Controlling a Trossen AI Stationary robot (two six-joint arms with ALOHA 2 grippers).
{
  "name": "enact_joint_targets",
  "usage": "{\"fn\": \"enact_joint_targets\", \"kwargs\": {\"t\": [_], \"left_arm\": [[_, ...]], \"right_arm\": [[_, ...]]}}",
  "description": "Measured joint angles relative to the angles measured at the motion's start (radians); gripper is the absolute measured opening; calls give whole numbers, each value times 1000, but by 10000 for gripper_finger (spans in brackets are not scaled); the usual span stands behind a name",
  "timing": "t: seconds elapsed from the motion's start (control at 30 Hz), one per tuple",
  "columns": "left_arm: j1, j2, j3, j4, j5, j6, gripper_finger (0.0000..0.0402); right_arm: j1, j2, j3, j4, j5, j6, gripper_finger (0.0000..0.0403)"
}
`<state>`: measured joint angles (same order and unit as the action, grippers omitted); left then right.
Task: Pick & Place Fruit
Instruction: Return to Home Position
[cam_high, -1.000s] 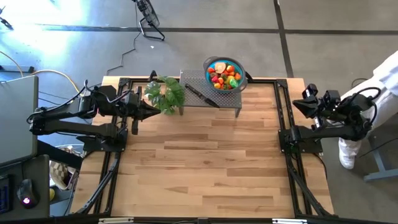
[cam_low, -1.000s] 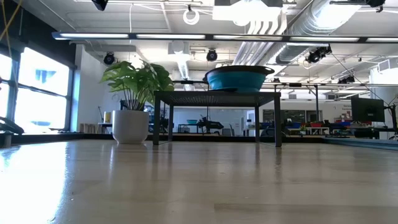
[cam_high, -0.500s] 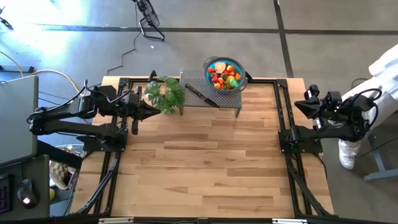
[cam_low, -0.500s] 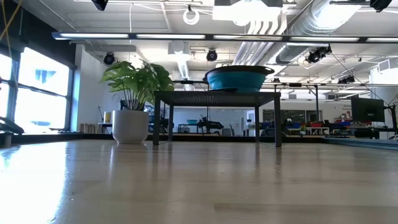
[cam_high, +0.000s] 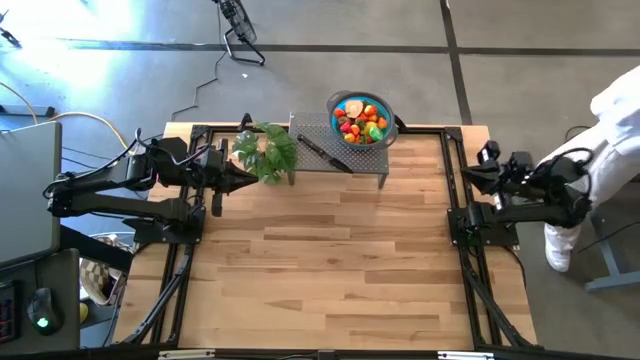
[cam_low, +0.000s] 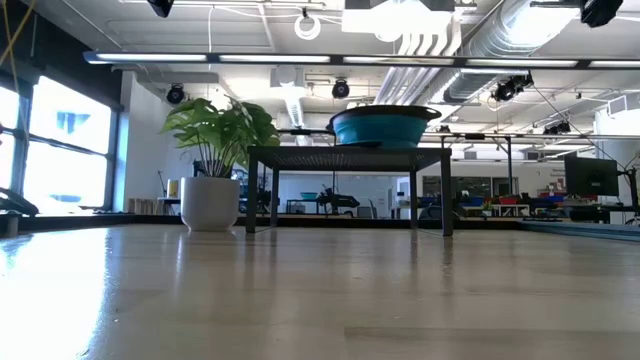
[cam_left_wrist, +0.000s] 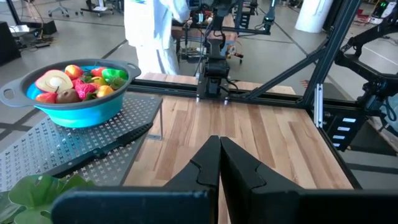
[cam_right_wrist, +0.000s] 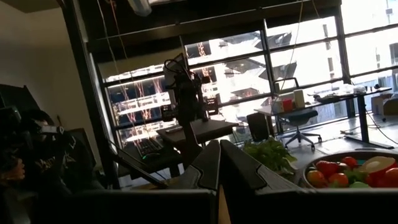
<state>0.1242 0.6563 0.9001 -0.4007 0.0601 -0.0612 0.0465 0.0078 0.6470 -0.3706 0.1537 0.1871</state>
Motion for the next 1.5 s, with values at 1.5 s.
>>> {"fn": "enact_joint_targets", "kwargs": {"t": [1.5], "left_arm": [[0,0,0,-27,0,4,6]], "right_arm": [[-1,-2,-638,573,-141,7,3]]}}
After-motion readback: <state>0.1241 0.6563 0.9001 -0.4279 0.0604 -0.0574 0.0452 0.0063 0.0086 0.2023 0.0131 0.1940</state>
